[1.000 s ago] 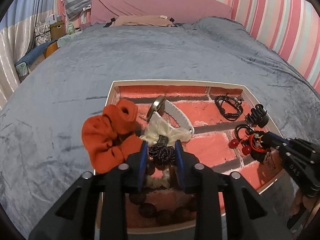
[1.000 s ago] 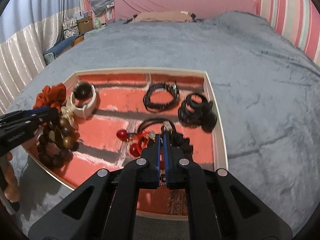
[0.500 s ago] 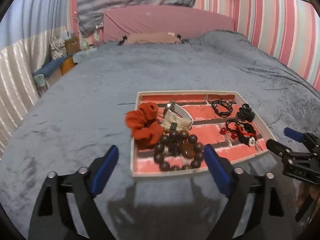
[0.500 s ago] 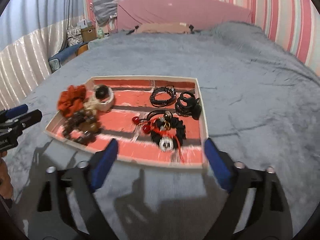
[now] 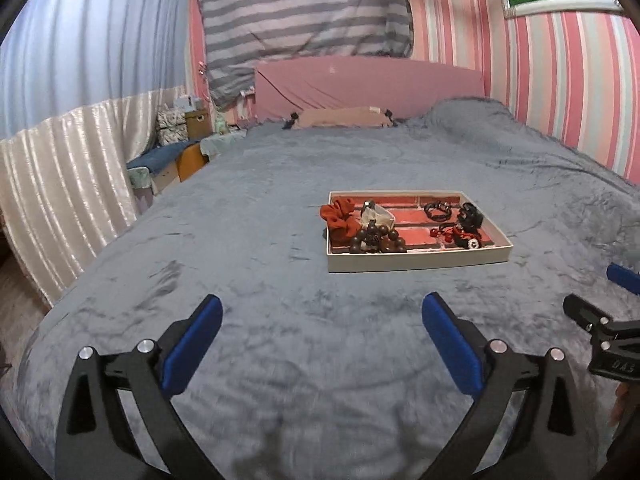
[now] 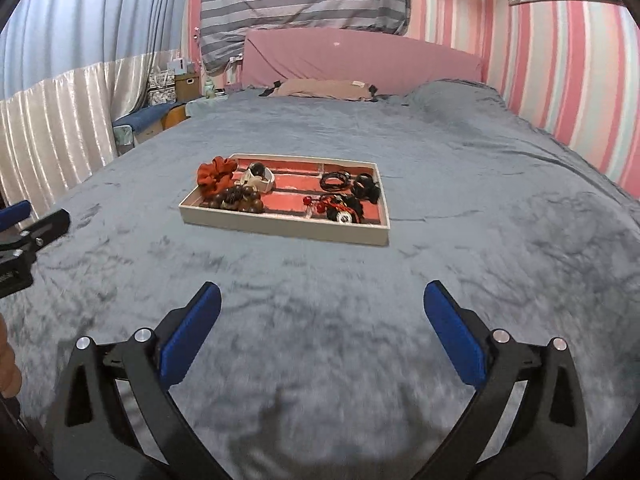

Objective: Organize jewelry

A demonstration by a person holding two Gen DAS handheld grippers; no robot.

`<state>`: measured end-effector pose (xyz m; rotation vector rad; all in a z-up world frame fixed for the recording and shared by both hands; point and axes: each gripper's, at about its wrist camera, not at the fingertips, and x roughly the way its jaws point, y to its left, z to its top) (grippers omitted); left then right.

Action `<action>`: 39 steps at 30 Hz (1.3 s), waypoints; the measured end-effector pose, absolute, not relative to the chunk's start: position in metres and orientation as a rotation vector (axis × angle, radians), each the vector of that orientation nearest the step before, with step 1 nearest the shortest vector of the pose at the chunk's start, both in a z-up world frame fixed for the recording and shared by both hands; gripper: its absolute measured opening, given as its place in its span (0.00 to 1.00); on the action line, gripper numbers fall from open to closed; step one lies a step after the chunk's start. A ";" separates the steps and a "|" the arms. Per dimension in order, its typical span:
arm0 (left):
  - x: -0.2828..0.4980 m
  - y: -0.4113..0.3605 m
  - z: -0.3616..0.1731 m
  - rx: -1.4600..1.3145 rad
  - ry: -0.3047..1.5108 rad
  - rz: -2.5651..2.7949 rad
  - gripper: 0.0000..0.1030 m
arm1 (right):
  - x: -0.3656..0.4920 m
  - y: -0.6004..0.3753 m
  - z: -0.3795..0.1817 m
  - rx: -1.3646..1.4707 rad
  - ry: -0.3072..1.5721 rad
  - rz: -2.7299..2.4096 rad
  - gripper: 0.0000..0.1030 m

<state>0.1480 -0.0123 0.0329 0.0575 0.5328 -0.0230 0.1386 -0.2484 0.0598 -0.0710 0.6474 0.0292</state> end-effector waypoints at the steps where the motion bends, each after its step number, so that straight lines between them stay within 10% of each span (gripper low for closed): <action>1: 0.137 -0.011 0.035 0.047 0.524 -0.023 0.96 | 0.129 -0.247 0.061 -0.071 0.643 0.021 0.96; 39: 0.080 -0.019 0.033 0.035 0.499 -0.066 0.96 | 0.057 -0.234 0.079 -0.079 0.541 -0.110 0.96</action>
